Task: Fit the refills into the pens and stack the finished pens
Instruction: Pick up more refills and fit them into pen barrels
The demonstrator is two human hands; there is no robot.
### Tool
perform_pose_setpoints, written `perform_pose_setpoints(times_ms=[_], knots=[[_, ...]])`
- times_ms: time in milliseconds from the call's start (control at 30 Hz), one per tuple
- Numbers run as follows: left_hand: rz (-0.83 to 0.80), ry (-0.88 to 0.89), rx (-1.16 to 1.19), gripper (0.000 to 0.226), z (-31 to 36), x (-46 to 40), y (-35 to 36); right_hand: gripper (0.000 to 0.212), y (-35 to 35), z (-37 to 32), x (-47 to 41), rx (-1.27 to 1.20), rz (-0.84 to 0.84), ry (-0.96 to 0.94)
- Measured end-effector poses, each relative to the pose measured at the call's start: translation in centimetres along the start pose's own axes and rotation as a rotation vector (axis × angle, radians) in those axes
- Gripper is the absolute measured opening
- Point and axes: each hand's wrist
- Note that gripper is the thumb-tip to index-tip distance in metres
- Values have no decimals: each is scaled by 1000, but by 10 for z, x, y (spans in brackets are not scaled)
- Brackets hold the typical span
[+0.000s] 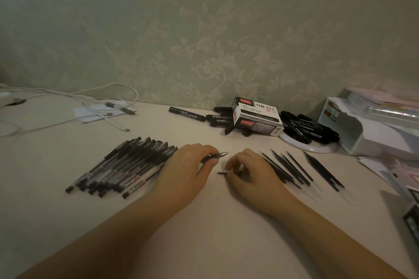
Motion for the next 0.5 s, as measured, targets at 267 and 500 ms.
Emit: perform_pose_setpoints(times_ms=[267,500], knots=[[-76,2,-53,19,-8,1,5,17,-2,1,-1,-206,116,-14],[-109,63,-37,22,-4,-1,5,21,-4,3,-2,-324,72,-1]])
Point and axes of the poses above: each hand's wrist, its own x-axis away from the middle knuckle, its own y-axis out of the palm, z = x × y, and after that the axes turned 9 degrees about -x, right-handed
